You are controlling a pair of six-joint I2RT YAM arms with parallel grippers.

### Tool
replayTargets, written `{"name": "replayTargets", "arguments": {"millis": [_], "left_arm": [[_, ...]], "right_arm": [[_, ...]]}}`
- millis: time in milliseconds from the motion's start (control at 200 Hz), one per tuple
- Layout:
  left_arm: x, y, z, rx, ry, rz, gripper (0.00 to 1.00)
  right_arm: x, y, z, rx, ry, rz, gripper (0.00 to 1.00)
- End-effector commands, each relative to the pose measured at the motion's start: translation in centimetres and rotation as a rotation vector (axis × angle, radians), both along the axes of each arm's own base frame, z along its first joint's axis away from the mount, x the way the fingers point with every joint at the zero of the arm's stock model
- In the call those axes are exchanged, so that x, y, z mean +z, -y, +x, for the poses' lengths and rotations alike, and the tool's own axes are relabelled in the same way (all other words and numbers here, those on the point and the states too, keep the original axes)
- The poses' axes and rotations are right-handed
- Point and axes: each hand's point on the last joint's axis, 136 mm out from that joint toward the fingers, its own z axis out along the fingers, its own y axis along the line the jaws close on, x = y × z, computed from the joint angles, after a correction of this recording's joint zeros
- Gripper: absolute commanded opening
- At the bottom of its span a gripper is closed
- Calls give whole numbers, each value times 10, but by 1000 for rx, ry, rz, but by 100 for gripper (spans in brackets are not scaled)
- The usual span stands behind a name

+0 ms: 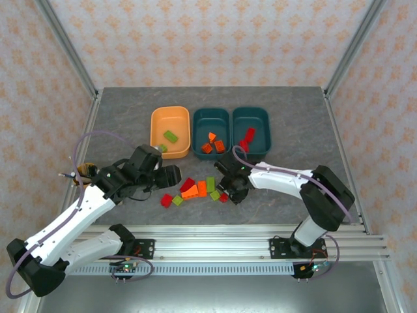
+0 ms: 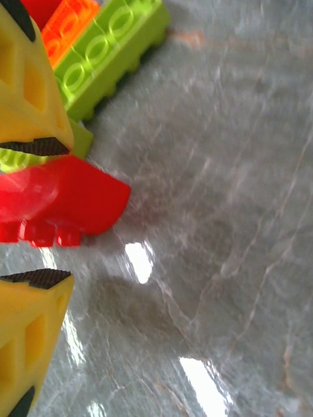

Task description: Sort the legos into containers by color

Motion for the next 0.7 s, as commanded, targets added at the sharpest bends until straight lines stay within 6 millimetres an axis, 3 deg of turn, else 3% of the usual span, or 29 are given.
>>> {"name": "replayTargets", "arguments": {"millis": [0, 265, 370, 525, 696], "left_arm": [[4, 2, 1, 11, 15, -24, 74], [4, 2, 0, 12, 11, -25, 74], [4, 4, 1, 9, 13, -35, 73], [12, 15, 6, -9, 32, -69, 73], [30, 29, 25, -5, 64, -96, 73]], "right_arm": [[-9, -3, -2, -52, -25, 17, 48], [-18, -4, -1, -69, -33, 14, 28], [-9, 1, 4, -75, 4, -6, 16], [46, 26, 25, 2, 149, -131, 13], [110, 87, 63, 64, 296, -305, 13]]}}
